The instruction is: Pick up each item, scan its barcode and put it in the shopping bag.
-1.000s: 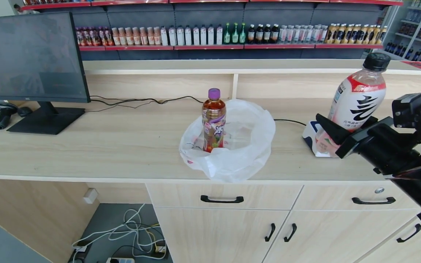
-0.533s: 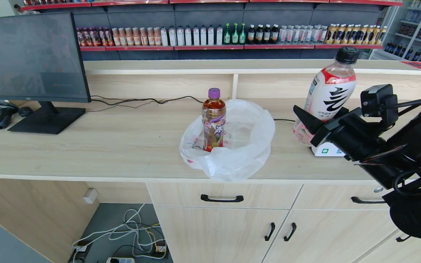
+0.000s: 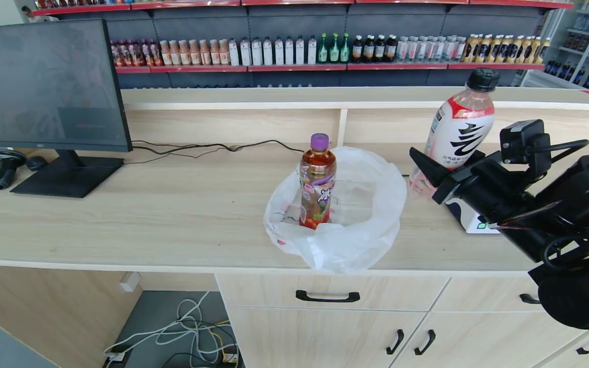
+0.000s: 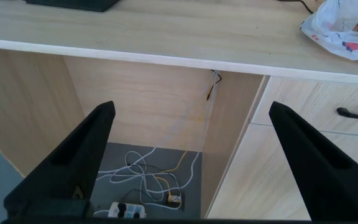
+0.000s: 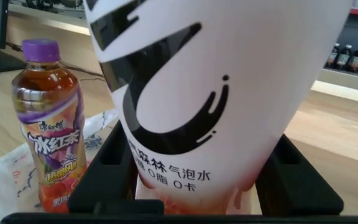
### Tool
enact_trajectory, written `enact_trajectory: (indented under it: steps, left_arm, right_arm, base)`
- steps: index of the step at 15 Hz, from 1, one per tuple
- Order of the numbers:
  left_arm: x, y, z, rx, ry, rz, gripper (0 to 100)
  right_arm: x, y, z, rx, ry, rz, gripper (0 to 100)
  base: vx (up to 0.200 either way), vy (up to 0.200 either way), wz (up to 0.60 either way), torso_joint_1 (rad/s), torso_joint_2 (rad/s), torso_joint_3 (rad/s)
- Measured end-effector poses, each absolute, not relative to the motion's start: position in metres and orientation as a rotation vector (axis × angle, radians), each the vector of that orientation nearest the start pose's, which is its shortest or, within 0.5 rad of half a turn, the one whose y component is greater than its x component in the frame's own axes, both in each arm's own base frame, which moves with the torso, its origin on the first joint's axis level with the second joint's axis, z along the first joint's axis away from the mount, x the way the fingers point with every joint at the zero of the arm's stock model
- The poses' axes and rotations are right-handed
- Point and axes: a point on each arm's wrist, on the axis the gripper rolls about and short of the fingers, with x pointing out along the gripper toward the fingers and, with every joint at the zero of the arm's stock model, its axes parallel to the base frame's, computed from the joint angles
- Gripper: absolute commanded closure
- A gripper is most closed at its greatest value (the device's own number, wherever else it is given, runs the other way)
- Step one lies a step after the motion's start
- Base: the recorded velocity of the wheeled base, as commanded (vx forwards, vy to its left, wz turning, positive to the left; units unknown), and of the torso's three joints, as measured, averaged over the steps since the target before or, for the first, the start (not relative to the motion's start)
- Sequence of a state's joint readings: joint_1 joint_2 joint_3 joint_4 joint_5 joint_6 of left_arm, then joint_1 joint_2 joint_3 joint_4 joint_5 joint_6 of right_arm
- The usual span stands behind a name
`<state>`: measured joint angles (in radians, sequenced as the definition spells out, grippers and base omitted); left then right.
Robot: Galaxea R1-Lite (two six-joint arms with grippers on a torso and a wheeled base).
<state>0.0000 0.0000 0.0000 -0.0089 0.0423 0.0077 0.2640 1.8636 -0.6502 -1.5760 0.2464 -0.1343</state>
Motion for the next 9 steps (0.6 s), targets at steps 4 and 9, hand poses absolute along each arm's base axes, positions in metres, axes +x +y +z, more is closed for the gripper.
enact_trajectory:
  steps: [4, 9]
  left_arm:
    - [-0.023, 0.001, 0.076, 0.007, -0.009, 0.042, 0]
    - [-0.023, 0.001, 0.076, 0.007, -0.009, 0.043, 0]
  right_arm:
    - [0.305, 0.087, 0.181, -0.130, -0.381, 0.480, 100]
    - [0.315, 0.069, 0.189, -0.167, -0.418, 0.397, 100]
  base:
    - [0.000, 0.000, 0.60, 0.000, 0.00, 0.004]
    - [0.000, 0.000, 0.00, 0.000, 0.00, 0.000]
